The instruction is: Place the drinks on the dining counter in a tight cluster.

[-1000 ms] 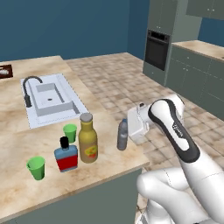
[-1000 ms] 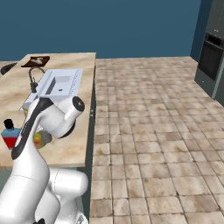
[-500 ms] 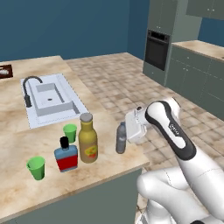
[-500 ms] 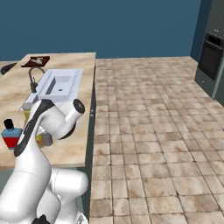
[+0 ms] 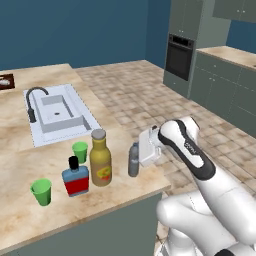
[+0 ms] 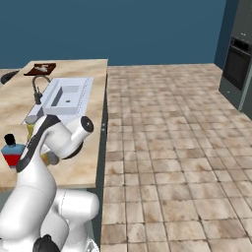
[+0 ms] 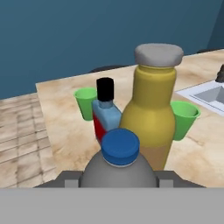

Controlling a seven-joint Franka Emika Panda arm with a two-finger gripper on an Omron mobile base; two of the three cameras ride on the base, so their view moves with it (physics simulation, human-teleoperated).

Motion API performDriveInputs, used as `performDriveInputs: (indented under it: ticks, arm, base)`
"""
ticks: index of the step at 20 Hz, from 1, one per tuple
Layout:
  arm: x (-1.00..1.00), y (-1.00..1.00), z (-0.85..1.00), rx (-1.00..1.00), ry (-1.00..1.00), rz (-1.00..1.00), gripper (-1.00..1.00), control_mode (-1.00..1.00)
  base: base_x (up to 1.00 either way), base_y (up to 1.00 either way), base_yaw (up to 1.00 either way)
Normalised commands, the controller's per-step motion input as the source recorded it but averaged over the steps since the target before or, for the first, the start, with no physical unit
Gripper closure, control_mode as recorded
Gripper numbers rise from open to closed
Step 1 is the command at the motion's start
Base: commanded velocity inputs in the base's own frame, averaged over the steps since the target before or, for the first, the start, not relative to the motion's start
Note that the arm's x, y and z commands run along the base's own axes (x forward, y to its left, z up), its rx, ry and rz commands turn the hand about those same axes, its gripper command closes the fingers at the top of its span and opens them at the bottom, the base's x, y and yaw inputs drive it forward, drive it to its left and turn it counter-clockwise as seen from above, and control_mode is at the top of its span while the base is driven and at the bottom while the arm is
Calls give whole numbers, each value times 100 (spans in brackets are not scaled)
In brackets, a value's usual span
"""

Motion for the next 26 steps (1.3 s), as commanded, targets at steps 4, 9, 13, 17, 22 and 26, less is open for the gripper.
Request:
performDriveInputs:
  ticks: [4, 9, 13, 17, 22, 26]
  arm:
    - [13, 0, -6, 0, 0, 0, 100, -100]
    - [0, 1, -18, 0, 0, 0, 100, -100]
    - [0, 13, -28, 0, 0, 0, 100, -100]
    - [1, 11, -34, 0, 0, 0, 100, -100]
    - [10, 11, -13, 0, 0, 0, 100, -100]
    - [22, 1, 0, 0, 0, 0, 100, -100]
  base:
    - [0, 0, 0]
    - [0, 0, 0]
    - [0, 0, 0]
    - [0, 0, 0]
    - [0, 0, 0]
    - [0, 0, 0]
